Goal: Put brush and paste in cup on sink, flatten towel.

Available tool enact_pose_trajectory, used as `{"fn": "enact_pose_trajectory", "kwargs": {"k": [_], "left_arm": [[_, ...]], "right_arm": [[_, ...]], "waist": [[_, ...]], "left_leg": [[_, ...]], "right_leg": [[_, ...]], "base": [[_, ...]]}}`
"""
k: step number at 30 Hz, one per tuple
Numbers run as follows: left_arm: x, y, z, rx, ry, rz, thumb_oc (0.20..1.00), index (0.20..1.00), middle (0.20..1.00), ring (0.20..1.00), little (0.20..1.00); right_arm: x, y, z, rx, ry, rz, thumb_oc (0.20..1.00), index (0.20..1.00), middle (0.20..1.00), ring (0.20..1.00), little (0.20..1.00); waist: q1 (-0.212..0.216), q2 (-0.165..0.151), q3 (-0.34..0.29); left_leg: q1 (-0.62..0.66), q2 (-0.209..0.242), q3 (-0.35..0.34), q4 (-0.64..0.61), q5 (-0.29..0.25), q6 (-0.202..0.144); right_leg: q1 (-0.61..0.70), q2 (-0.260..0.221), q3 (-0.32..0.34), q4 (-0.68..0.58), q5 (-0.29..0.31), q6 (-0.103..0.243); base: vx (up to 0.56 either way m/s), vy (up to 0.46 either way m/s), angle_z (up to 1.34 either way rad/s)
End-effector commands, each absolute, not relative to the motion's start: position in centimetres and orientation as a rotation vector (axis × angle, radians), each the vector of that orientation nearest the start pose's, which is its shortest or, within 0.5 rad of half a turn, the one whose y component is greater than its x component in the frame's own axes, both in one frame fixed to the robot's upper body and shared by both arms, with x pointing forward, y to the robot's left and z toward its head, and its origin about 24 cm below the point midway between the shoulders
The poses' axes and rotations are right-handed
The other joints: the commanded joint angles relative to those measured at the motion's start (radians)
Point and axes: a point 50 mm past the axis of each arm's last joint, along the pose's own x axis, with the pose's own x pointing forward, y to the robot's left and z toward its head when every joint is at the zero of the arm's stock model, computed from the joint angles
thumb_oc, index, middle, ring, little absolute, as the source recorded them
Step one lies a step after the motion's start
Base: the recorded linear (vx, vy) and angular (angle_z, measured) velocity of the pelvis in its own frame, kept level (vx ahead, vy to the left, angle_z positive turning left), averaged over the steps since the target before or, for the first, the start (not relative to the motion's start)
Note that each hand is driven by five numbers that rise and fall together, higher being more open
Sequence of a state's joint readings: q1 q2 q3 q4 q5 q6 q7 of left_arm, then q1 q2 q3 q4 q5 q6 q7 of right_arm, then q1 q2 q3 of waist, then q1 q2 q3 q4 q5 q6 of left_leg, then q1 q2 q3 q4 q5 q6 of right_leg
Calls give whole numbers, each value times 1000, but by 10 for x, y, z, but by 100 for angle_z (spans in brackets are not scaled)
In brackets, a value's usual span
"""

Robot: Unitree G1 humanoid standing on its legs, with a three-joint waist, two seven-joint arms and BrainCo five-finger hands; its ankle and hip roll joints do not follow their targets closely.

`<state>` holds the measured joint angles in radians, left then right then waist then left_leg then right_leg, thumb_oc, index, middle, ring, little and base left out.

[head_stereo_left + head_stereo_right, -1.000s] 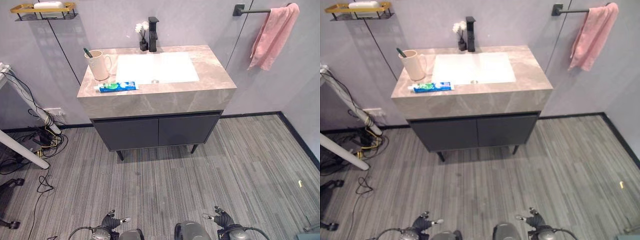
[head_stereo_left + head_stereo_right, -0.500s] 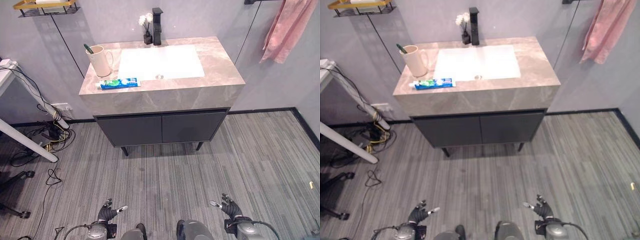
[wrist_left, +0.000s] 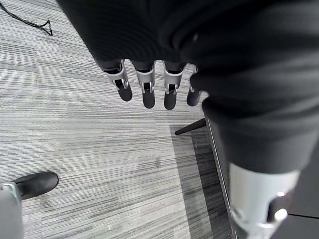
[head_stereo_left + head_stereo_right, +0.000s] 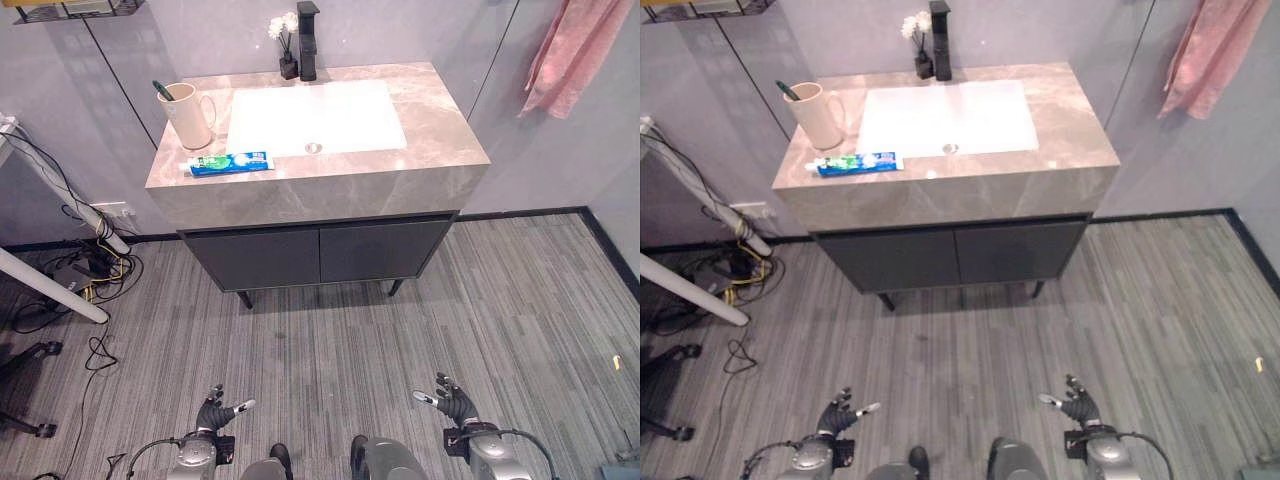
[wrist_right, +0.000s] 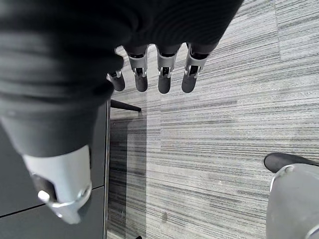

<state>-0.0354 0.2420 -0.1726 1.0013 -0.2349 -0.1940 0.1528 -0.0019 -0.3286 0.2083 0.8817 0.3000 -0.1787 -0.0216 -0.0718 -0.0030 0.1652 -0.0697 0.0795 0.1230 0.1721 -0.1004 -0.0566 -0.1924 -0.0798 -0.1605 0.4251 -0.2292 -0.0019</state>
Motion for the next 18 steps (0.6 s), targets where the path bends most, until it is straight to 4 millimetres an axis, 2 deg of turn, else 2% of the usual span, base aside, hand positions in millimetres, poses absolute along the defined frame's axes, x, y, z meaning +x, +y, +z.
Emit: {"fn": "enact_pose_trajectory", "kwargs": {"k": [1, 3, 4, 6, 8, 10, 11, 12, 13, 14, 15, 16, 17, 18], "left_arm": [[183, 242, -108, 216, 660, 245, 1000, 1000, 1000, 1000, 1000], [188, 237, -106, 206, 652, 230, 1000, 1000, 1000, 1000, 1000], [194, 233, -105, 212, 641, 214, 1000, 1000, 1000, 1000, 1000], [201, 228, -102, 227, 624, 211, 1000, 1000, 1000, 1000, 1000], [200, 228, -103, 229, 622, 219, 1000, 1000, 1000, 1000, 1000], [196, 226, -105, 248, 634, 205, 1000, 1000, 1000, 1000, 1000], [191, 227, -107, 265, 645, 197, 1000, 1000, 1000, 1000, 1000], [185, 231, -109, 266, 658, 205, 1000, 1000, 1000, 1000, 1000], [185, 231, -109, 266, 658, 205, 1000, 1000, 1000, 1000, 1000], [180, 235, -111, 275, 672, 212, 1000, 1000, 1000, 1000, 1000], [178, 237, -111, 293, 679, 200, 1000, 1000, 1000, 1000, 1000], [177, 242, -110, 315, 679, 197, 1000, 1000, 1000, 1000, 1000], [177, 242, -110, 315, 679, 197, 1000, 1000, 1000, 1000, 1000], [176, 245, -109, 321, 676, 196, 1000, 1000, 1000, 1000, 1000]], "right_arm": [[181, -243, -100, -178, 632, -94, 1000, 1000, 1000, 1000, 1000], [178, -247, -99, -179, 630, -132, 1000, 1000, 1000, 1000, 1000], [180, -249, -98, -177, 622, -155, 1000, 1000, 1000, 1000, 1000], [182, -249, -98, -191, 625, -161, 1000, 1000, 1000, 1000, 1000], [182, -251, -97, -220, 625, -161, 1000, 1000, 1000, 1000, 1000], [177, -252, -100, -223, 644, -166, 1000, 1000, 1000, 1000, 1000], [173, -255, -103, -247, 670, -166, 1000, 1000, 1000, 1000, 1000], [173, -252, -103, -259, 673, -134, 1000, 1000, 1000, 1000, 1000], [173, -252, -103, -259, 673, -134, 1000, 1000, 1000, 1000, 1000], [173, -249, -104, -270, 673, -107, 1000, 1000, 1000, 1000, 1000], [171, -249, -105, -270, 682, -105, 1000, 1000, 1000, 1000, 1000], [170, -248, -106, -230, 685, -126, 1000, 1000, 1000, 1000, 1000], [170, -248, -106, -230, 685, -126, 1000, 1000, 1000, 1000, 1000], [172, -244, -106, -220, 676, -121, 1000, 1000, 1000, 1000, 1000]], "waist": [[-1, -23, 1], [5, -36, 26], [8, -43, 47], [0, -35, 53], [7, -20, 45], [16, 4, 45], [28, 16, 37], [33, 18, 23], [33, 18, 22], [49, 12, -1], [51, 6, -13], [50, -6, -29], [52, -7, -30], [50, -10, -39]], "left_leg": [[-11, 17, -6, 132, 23, -8], [-131, 18, -42, 354, 143, -37], [-184, 14, -48, 441, 175, -47], [-247, 35, -15, 377, 160, -47], [-272, 74, 19, 169, 172, -38], [-278, 108, 20, -28, 268, -57], [-289, 129, -12, -111, 302, -67], [-254, 121, -42, -108, 285, -52], [-255, 121, -42, -108, 285, -52], [-267, 92, -81, -51, 268, -43], [-258, 70, -68, -40, 266, -37], [-258, 32, -44, -9, 226, -7], [-259, 31, -43, -7, 225, -6], [-253, 14, -32, 1, 204, 9]], "right_leg": [[95, 10, 66, -127, 70, 64], [130, 23, 60, -154, 74, 32], [146, 23, 55, -164, 80, 22], [170, 15, 47, -186, 62, 24], [218, 16, 49, -221, 43, 40], [255, 21, 61, -229, 23, 55], [292, 2, 83, -236, 10, 72], [303, -10, 106, -231, -2, 83], [303, -9, 106, -231, -1, 83], [328, -32, 124, -228, 4, 102], [313, -57, 128, -194, 15, 119], [302, -100, 146, -155, 102, 152], [302, -102, 148, -156, 102, 153], [290, -121, 161, -135, 161, 159]], "base": [[58, -168, -3], [2, -218, 6], [89, -175, 35], [224, -36, 15], [321, 120, 4], [445, 246, -5], [541, 340, -19], [395, 261, -22], [344, 227, -48], [388, 262, -86], [590, 477, -99], [384, 346, -70], [301, 315, -48], [168, 190, -30]]}}
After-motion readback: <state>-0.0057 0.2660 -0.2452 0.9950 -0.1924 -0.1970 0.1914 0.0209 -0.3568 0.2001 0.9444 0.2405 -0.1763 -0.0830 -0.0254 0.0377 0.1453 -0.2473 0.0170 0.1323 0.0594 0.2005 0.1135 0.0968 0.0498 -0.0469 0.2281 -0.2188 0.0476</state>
